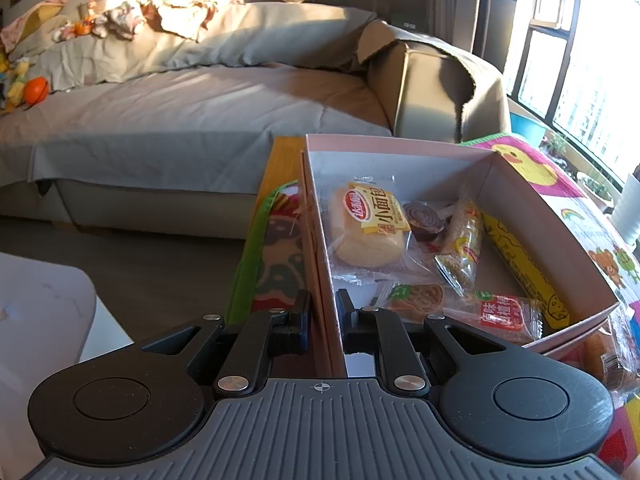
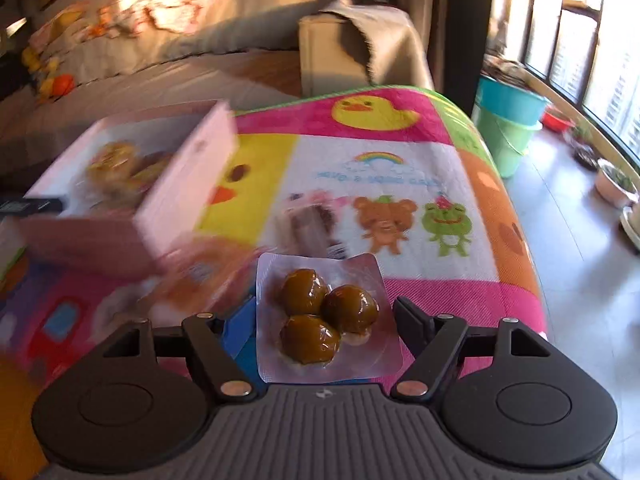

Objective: Organize objects
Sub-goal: 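Lift the sweets tray into the pink box and release it with the right gripper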

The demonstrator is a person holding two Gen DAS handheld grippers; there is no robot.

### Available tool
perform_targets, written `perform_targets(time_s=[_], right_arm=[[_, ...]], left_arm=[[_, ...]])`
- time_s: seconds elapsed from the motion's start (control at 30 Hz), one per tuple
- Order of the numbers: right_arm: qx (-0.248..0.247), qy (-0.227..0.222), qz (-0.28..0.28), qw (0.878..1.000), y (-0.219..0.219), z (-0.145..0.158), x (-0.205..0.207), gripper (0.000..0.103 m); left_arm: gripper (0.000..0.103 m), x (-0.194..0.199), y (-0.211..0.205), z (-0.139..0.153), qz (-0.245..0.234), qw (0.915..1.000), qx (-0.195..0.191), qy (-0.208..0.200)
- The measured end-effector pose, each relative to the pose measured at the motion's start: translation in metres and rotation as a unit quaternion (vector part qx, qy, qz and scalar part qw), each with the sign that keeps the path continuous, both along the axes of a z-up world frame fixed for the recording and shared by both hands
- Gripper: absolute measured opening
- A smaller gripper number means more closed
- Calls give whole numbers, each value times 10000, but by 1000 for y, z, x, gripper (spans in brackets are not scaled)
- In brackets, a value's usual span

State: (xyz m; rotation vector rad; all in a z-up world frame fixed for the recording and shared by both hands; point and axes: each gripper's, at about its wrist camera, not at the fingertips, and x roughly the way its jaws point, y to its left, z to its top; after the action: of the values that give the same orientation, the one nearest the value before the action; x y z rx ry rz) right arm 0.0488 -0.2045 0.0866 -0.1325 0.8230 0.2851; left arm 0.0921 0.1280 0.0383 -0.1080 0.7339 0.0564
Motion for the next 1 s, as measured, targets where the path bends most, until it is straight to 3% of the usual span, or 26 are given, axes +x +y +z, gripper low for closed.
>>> perform_targets(time_s=[0.13,0.3,0.4,0.53,0.77,1.0], right_arm=[[-185,-166,694,9973,30,29,-34,74],[415,-889,1346,9860,66,92,-52,75],[595,-1215,1609,9776,93,113,-43,75],[699,-1349,1698,9737,129,119,-12,75],[1013,-908,1451,9800,169,102,49,76],[1065,-846,1057,9851,138,86,52,81]], left_arm=[[15,0,2,0,0,10000,-46,-14],[15,0,4,-1,22,9999,-141,-14],[15,-1,4,-2,11,9999,-157,-22],[16,-1,5,-1,-23,9998,-180,-13],[16,-3,4,-1,-43,9998,-175,-7],[17,-5,4,-1,-56,9998,-184,-24]])
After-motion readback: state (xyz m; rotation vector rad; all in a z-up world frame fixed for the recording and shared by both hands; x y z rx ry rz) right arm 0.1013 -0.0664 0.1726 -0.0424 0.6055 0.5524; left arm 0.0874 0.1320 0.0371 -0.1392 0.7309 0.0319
